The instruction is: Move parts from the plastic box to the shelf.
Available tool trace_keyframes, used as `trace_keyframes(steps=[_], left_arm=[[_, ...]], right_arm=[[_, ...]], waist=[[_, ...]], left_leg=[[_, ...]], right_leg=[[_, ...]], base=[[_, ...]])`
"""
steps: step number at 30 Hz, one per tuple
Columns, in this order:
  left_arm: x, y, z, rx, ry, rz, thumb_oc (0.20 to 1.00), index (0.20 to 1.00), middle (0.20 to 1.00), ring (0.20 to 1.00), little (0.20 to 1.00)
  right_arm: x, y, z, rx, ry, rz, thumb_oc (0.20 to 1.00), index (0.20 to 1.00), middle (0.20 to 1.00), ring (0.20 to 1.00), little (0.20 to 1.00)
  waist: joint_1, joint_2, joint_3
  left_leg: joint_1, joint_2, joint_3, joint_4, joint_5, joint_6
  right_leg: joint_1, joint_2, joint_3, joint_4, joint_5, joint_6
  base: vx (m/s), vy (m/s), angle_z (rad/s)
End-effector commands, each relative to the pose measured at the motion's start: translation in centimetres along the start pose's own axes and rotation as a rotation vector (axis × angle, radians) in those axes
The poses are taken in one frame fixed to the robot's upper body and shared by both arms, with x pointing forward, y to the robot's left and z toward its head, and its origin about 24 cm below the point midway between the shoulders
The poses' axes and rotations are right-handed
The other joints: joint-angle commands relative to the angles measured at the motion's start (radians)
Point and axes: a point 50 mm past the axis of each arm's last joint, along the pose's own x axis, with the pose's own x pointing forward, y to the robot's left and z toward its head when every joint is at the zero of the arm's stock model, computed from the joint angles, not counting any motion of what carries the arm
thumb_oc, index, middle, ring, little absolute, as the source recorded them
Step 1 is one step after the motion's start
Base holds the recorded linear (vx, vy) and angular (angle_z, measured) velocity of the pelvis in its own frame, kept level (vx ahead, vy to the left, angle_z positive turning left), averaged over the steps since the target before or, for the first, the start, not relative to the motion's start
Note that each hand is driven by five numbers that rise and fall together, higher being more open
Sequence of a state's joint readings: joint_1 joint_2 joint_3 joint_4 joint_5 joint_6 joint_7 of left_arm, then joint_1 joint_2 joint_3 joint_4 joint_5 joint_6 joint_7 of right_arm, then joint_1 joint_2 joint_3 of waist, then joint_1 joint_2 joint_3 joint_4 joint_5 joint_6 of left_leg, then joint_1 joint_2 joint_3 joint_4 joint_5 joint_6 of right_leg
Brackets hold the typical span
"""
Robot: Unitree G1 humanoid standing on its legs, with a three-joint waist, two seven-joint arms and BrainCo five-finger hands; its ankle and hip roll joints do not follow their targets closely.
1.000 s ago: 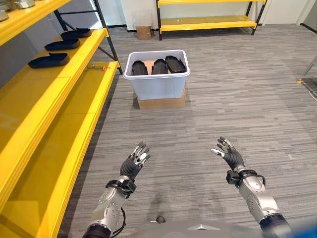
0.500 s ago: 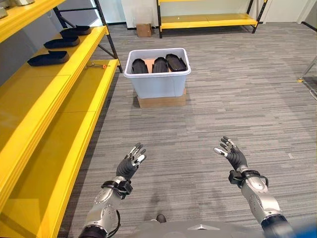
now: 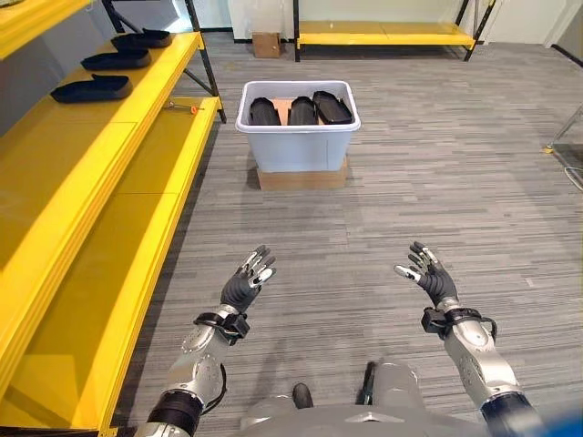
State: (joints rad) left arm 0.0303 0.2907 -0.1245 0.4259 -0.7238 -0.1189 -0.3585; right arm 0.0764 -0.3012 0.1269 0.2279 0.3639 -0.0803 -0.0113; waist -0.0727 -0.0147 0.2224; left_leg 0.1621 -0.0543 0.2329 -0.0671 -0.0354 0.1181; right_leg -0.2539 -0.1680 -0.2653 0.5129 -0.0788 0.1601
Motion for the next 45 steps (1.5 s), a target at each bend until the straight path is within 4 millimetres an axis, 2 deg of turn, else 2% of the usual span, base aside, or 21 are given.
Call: trace_keyframes(steps=[1,2,3,5,6,9,12,15,19,22,23,24,26,28,30,34,36,37,38,40,45], left_arm=[[-0.2,-0.4,1.2,0.054,-0.055,-0.026,1.000,1.000,1.000,1.000,1.000],[-0.2,-0.4,1.2,0.054,-0.055,-0.026,1.000,1.000,1.000,1.000,1.000],[-0.6,-0.3,0.8,0.049,-0.045,-0.026,1.000,1.000,1.000,1.000,1.000],[-0.9,-0.5,0.2,0.047,-0.025,-0.040,1.000,1.000,1.000,1.000,1.000],[-0.9,-0.6,0.0,0.048,-0.015,-0.051,1.000,1.000,1.000,1.000,1.000],[-0.7,-1.7,-1.2,0.044,0.011,-0.103,1.000,1.000,1.000,1.000,1.000],[-0.6,-2.0,-1.1,0.022,-0.002,-0.105,1.000,1.000,1.000,1.000,1.000],[-0.4,-2.4,-0.9,0.015,-0.013,-0.107,1.000,1.000,1.000,1.000,1.000],[-0.1,-2.1,-0.2,0.022,-0.060,-0.065,1.000,1.000,1.000,1.000,1.000],[-0.3,-1.2,0.5,-0.017,-0.133,0.024,1.000,1.000,1.000,1.000,1.000],[-0.4,-0.9,0.7,-0.022,-0.149,0.051,1.000,1.000,1.000,1.000,1.000],[-0.5,-0.8,0.7,-0.022,-0.153,0.057,1.000,1.000,1.000,1.000,1.000],[-0.5,-0.8,0.6,-0.006,-0.150,0.060,1.000,1.000,1.000,1.000,1.000],[-0.6,-0.6,0.3,-0.007,-0.141,0.063,1.000,1.000,1.000,1.000,1.000],[-0.9,-0.3,0.3,-0.007,-0.141,0.076,1.000,1.000,1.000,1.000,1.000],[-1.1,0.0,0.6,-0.030,-0.167,0.105,1.000,1.000,1.000,1.000,1.000],[-1.3,0.3,0.7,-0.036,-0.184,0.124,1.000,1.000,1.000,1.000,1.000],[-1.4,0.4,0.9,-0.034,-0.192,0.132,1.000,1.000,1.000,1.000,1.000],[-1.7,0.8,0.9,-0.037,-0.220,0.163,1.000,1.000,1.000,1.000,1.000],[-1.7,0.9,0.8,-0.036,-0.226,0.175,1.000,1.000,1.000,1.000,1.000],[-1.6,1.1,0.9,0.014,-0.206,0.170,1.000,1.000,1.000,1.000,1.000]], right_arm=[[0.9,-0.6,2.8,-0.094,-0.159,-0.018,1.000,1.000,1.000,1.000,1.000],[0.9,-0.6,2.8,-0.094,-0.159,-0.018,1.000,1.000,1.000,1.000,1.000],[0.8,-1.1,2.9,-0.096,-0.163,-0.034,1.000,1.000,1.000,1.000,1.000],[0.5,-1.3,2.8,-0.122,-0.168,-0.059,1.000,1.000,1.000,1.000,1.000],[0.3,-1.4,2.7,-0.133,-0.166,-0.070,1.000,1.000,1.000,1.000,1.000],[-0.3,-2.5,1.8,-0.132,-0.123,-0.142,1.000,1.000,1.000,1.000,1.000],[-0.5,-2.6,1.2,-0.142,-0.094,-0.133,1.000,1.000,1.000,1.000,1.000],[-0.5,-2.7,0.9,-0.166,-0.080,-0.133,1.000,1.000,1.000,1.000,1.000],[-0.3,-3.1,1.2,-0.228,-0.094,-0.130,1.000,1.000,1.000,1.000,1.000],[-0.4,-3.4,1.1,-0.248,-0.092,-0.113,1.000,1.000,1.000,1.000,1.000],[-0.4,-3.4,1.0,-0.258,-0.093,-0.118,1.000,1.000,1.000,1.000,1.000],[-0.3,-3.4,0.9,-0.257,-0.095,-0.123,1.000,1.000,1.000,1.000,1.000],[0.1,-3.2,0.9,-0.246,-0.099,-0.123,1.000,1.000,1.000,1.000,1.000],[0.4,-2.7,0.9,-0.243,-0.098,-0.111,1.000,1.000,1.000,1.000,1.000],[0.7,-2.2,1.0,-0.269,-0.092,-0.089,1.000,1.000,1.000,1.000,1.000],[0.6,-1.9,0.7,-0.288,-0.064,-0.052,1.000,1.000,1.000,1.000,1.000],[0.4,-1.8,0.4,-0.298,-0.049,-0.041,1.000,1.000,1.000,1.000,1.000],[0.2,-1.9,0.2,-0.300,-0.041,-0.039,1.000,1.000,1.000,1.000,1.000],[-0.3,-2.0,-0.3,-0.311,-0.022,-0.032,1.000,1.000,1.000,1.000,1.000],[-0.5,-2.0,-0.4,-0.321,-0.017,-0.027,1.000,1.000,1.000,1.000,1.000],[-0.4,-1.9,-0.6,-0.286,-0.017,-0.010,1.000,1.000,1.000,1.000,1.000]], waist=[[-0.004,-0.037,-0.029],[-0.004,-0.037,-0.029],[0.000,-0.048,-0.028],[-0.005,-0.053,-0.025],[-0.012,-0.054,-0.023],[-0.046,-0.056,-0.053],[-0.047,-0.048,-0.078],[-0.041,-0.024,-0.090],[-0.036,-0.008,-0.103],[-0.027,-0.003,-0.101],[-0.013,-0.013,-0.084],[-0.003,-0.030,-0.072],[0.011,-0.036,-0.048],[0.019,-0.023,-0.032],[0.017,-0.019,-0.031],[0.028,-0.008,-0.036],[0.035,-0.002,-0.043],[0.036,0.000,-0.044],[0.039,-0.004,-0.038],[0.039,-0.005,-0.037],[0.044,-0.015,-0.042]], left_leg=[[0.099,0.001,0.051,0.000,-0.046,-0.070],[0.099,0.001,0.051,0.000,-0.046,-0.070],[0.119,-0.015,0.045,-0.002,-0.071,-0.071],[0.137,-0.024,0.027,0.004,-0.097,-0.068],[0.139,-0.024,0.015,0.010,-0.102,-0.066],[0.143,-0.015,-0.021,0.032,-0.105,-0.074],[0.159,-0.002,0.007,0.036,-0.108,-0.093],[0.137,0.040,0.027,0.104,-0.026,-0.135],[0.084,0.069,0.015,0.300,0.086,-0.196],[0.011,0.115,0.035,0.556,0.246,-0.281],[-0.071,0.145,0.043,0.727,0.271,-0.303],[-0.131,0.158,0.054,0.838,0.265,-0.302],[-0.208,0.209,0.063,0.901,0.241,-0.293],[-0.212,0.248,0.082,0.765,0.212,-0.270],[-0.192,0.252,0.111,0.606,0.190,-0.242],[-0.204,0.210,0.065,0.309,0.209,-0.229],[-0.212,0.223,0.045,0.163,0.247,-0.236],[-0.220,0.238,0.043,0.124,0.273,-0.243],[-0.259,0.284,0.060,0.088,0.323,-0.263],[-0.263,0.289,0.064,0.091,0.321,-0.264],[-0.197,0.242,0.073,0.065,0.214,-0.219]], right_leg=[[0.101,0.001,-0.098,-0.327,0.342,0.031],[0.101,0.001,-0.098,-0.327,0.342,0.031],[0.094,-0.005,-0.126,-0.410,0.388,0.047],[0.080,-0.003,-0.112,-0.470,0.422,0.055],[0.077,0.005,-0.087,-0.481,0.418,0.052],[0.136,0.051,-0.006,-0.549,0.348,0.002],[0.167,0.060,-0.035,-0.552,0.319,-0.020],[0.212,0.103,-0.045,-0.568,0.275,-0.063],[0.251,0.144,-0.042,-0.589,0.230,-0.113],[0.286,0.155,-0.060,-0.599,0.191,-0.156],[0.311,0.147,-0.067,-0.600,0.174,-0.173],[0.326,0.127,-0.071,-0.599,0.168,-0.180],[0.355,0.120,-0.069,-0.599,0.153,-0.188],[0.382,0.124,-0.053,-0.600,0.147,-0.180],[0.390,0.124,-0.031,-0.600,0.144,-0.170],[0.407,0.127,0.036,-0.600,0.136,-0.147],[0.419,0.127,0.052,-0.600,0.130,-0.135],[0.430,0.127,0.058,-0.600,0.123,-0.134],[0.454,0.116,0.047,-0.589,0.108,-0.127],[0.460,0.110,0.043,-0.579,0.098,-0.123],[0.471,0.080,0.034,-0.511,0.054,-0.100]], base=[[0.13,-0.026,0.23],[0.31,-0.055,0.06],[0.31,-0.058,-0.03],[0.38,-0.072,-0.07],[0.33,-0.074,0.14],[0.44,-0.127,0.97],[0.35,-0.124,0.75],[0.29,-0.160,-0.07],[0.23,-0.192,-0.38],[0.19,-0.233,-0.24],[0.14,-0.267,-0.16],[0.15,-0.244,-0.11],[0.13,-0.082,-0.01],[0.18,0.085,-0.05],[0.20,0.182,-0.26],[0.20,0.248,-0.05],[0.27,0.239,-0.16],[0.47,0.349,-0.30],[0.39,0.284,-0.27],[0.28,0.204,-0.16],[0.32,0.266,-0.30]])
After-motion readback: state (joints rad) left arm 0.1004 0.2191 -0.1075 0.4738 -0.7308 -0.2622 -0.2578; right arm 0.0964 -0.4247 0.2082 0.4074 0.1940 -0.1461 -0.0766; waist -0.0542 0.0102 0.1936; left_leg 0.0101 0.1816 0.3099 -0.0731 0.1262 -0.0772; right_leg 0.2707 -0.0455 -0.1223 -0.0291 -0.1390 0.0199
